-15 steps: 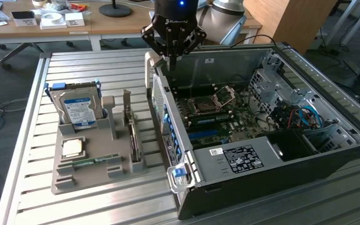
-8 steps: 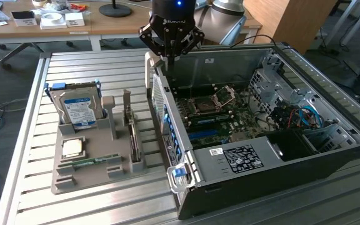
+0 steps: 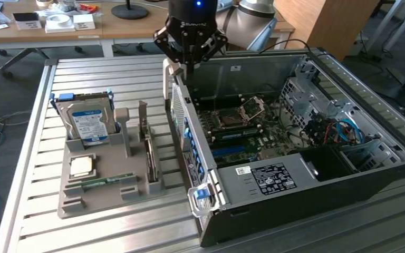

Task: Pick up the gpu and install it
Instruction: 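Reach for the gpu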

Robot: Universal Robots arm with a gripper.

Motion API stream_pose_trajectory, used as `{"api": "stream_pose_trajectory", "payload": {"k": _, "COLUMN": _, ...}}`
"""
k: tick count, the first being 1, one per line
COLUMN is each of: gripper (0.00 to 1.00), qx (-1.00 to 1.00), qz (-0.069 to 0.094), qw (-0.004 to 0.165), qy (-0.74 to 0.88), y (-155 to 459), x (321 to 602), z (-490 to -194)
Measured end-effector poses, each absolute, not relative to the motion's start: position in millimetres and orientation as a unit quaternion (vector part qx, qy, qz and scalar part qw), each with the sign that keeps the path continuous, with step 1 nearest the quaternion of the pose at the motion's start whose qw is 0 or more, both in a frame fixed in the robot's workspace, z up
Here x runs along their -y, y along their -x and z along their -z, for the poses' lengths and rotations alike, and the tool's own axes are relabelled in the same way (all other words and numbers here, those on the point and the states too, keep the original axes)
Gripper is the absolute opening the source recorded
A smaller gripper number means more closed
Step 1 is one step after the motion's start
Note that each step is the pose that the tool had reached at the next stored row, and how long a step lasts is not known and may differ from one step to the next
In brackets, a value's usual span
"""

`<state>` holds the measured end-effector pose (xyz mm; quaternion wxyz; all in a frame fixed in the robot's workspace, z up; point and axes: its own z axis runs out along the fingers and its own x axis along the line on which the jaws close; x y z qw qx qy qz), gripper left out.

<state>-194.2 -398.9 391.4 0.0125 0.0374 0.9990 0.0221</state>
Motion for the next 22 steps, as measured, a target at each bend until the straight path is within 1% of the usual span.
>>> {"api": "stream_pose_trajectory", "payload": {"k": 22, "gripper": 0.11, "qx": -0.999, "qz": -0.022, "qw": 0.012, "qy": -0.037, "y": 205.1, "x": 398.8, "z": -391.3}}
